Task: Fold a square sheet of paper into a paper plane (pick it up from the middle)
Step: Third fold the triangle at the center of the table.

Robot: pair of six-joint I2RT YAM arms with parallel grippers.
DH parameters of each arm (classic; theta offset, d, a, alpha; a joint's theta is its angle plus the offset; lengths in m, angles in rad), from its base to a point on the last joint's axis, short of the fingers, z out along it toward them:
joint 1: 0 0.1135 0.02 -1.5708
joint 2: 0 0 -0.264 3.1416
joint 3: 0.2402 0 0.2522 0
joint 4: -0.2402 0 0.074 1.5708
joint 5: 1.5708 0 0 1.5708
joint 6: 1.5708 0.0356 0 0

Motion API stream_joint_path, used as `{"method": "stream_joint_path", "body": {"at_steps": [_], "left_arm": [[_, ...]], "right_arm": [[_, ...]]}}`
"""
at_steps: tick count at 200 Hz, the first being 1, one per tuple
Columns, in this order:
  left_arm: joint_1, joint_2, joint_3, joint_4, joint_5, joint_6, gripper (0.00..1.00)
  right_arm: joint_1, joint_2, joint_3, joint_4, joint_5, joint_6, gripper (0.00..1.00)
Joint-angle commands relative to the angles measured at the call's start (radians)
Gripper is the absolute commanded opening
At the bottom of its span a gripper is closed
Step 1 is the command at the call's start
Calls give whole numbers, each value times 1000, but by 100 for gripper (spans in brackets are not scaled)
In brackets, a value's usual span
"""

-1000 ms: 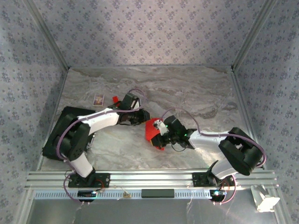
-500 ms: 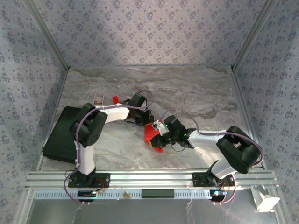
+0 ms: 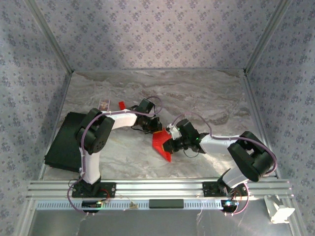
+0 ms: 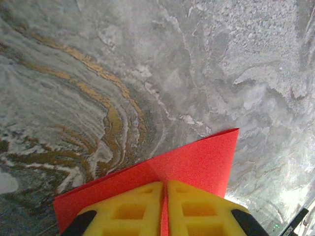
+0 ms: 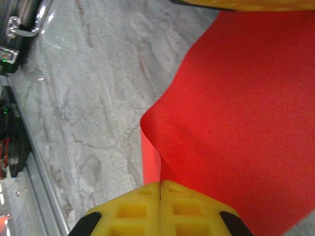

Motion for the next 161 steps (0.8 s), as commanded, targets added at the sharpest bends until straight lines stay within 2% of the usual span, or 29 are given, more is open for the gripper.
{"method": "stream_joint_path", "body": {"at_steps": [1, 161], "left_arm": [[-9, 36, -14, -60, -23, 14, 11], [-10, 24, -18, -53, -21, -1, 11]], "right_arm": [[-6, 14, 35, -73, 87, -9, 0], [-7, 21, 37, -107, 182, -4, 0]]}}
